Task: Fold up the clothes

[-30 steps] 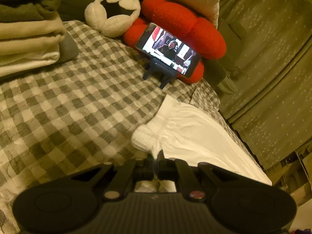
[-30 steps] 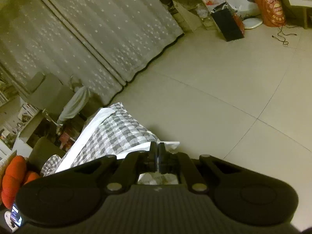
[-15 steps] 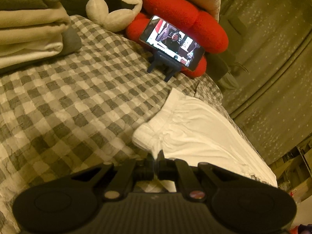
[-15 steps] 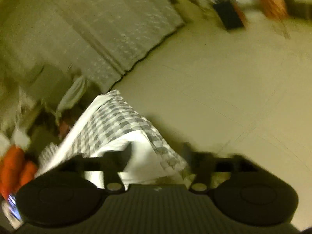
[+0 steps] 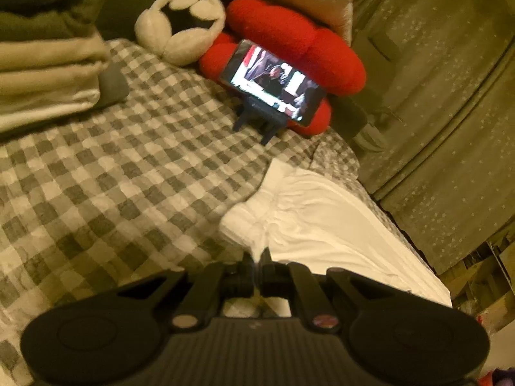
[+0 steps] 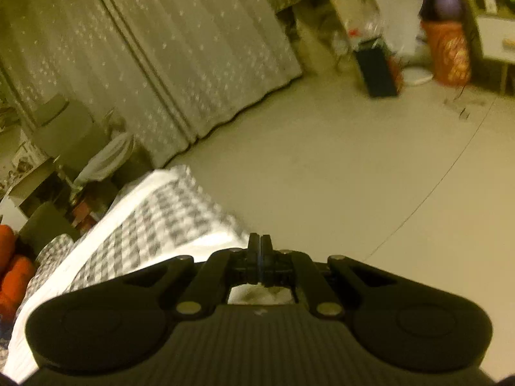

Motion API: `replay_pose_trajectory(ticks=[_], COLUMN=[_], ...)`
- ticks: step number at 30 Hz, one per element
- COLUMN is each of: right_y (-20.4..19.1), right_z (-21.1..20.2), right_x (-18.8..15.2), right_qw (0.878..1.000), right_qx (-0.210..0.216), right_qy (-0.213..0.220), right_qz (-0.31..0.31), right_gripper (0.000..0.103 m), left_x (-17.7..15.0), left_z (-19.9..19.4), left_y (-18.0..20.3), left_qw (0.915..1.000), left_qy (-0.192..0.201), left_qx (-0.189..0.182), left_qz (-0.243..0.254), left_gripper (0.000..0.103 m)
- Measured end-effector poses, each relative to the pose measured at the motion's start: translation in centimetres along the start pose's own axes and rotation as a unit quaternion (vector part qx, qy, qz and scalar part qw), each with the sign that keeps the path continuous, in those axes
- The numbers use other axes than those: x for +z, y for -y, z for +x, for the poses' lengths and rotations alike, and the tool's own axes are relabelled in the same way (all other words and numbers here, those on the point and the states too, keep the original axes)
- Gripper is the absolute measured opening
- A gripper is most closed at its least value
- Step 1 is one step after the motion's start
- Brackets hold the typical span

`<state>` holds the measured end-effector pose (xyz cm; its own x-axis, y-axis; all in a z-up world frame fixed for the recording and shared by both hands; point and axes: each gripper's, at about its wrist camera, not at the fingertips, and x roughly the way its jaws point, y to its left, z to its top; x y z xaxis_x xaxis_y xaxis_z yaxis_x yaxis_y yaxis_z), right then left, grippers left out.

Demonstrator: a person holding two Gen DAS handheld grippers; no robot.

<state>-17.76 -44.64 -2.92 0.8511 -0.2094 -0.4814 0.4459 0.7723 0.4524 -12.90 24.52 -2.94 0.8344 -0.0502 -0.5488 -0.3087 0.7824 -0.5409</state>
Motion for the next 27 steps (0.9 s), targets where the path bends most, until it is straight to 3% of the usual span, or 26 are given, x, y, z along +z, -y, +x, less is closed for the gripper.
replay_pose_trajectory(ticks=[3, 5, 6, 8, 9, 11, 12, 20, 21, 22, 23, 27], right_y=[0.9, 1.4, 1.7, 2.2, 2.4, 2.2, 2.0, 0.7, 0.6, 0.5, 0.2, -1.2], right_z=[-0.7, 0.4, 1.3, 2.6, 2.8, 3.0, 3.1, 4.9, 4.9, 4.8, 4.5, 2.8], right_x=[-0.1, -0.7, -1.1, -1.5, -1.7, -1.8, -1.8, -2.2, -2.1, -1.9, -1.8, -1.0], right_qw=[1.000, 1.000, 0.999, 0.996, 0.994, 0.994, 0.993, 0.988, 0.988, 0.988, 0.990, 0.998], right_qx=[-0.006, 0.001, 0.012, 0.038, 0.049, 0.058, 0.061, 0.073, 0.076, 0.079, 0.077, 0.049], right_qy=[0.002, -0.025, -0.043, -0.068, -0.074, -0.076, -0.077, -0.111, -0.107, -0.101, -0.091, -0.040], right_qz=[-0.003, -0.001, 0.012, 0.045, 0.058, 0.060, 0.060, 0.078, 0.080, 0.081, 0.071, 0.021], right_gripper=[0.001, 0.001, 0.011, 0.017, 0.032, 0.049, 0.049, 0.049, 0.043, 0.029, 0.003, 0.002], left_x=[-0.3, -0.5, -0.7, -0.9, -1.0, -1.0, -1.0, -1.0, -1.0, -1.0, -1.0, -0.8], left_z=[0.8, 1.6, 1.8, 2.0, 2.0, 2.0, 1.9, 2.3, 2.3, 2.3, 2.2, 1.7], left_y=[-0.3, -0.7, -0.8, -1.1, -1.2, -1.2, -1.1, -0.8, -0.8, -0.8, -0.8, -0.5], left_qw=[0.9999, 0.9998, 0.9997, 0.9997, 0.9997, 0.9997, 0.9997, 0.9996, 0.9996, 0.9996, 0.9996, 0.9998], left_qy=[-0.007, -0.015, -0.017, -0.017, -0.017, -0.015, -0.013, -0.013, -0.013, -0.013, -0.012, -0.006], left_qx=[0.008, 0.013, 0.016, 0.019, 0.019, 0.019, 0.019, 0.025, 0.025, 0.025, 0.025, 0.020], left_qz=[0.002, -0.001, -0.001, -0.004, -0.006, -0.007, -0.005, 0.001, 0.000, 0.001, 0.002, 0.005], left_gripper=[0.002, 0.002, 0.002, 0.003, 0.003, 0.003, 0.003, 0.003, 0.003, 0.003, 0.003, 0.003])
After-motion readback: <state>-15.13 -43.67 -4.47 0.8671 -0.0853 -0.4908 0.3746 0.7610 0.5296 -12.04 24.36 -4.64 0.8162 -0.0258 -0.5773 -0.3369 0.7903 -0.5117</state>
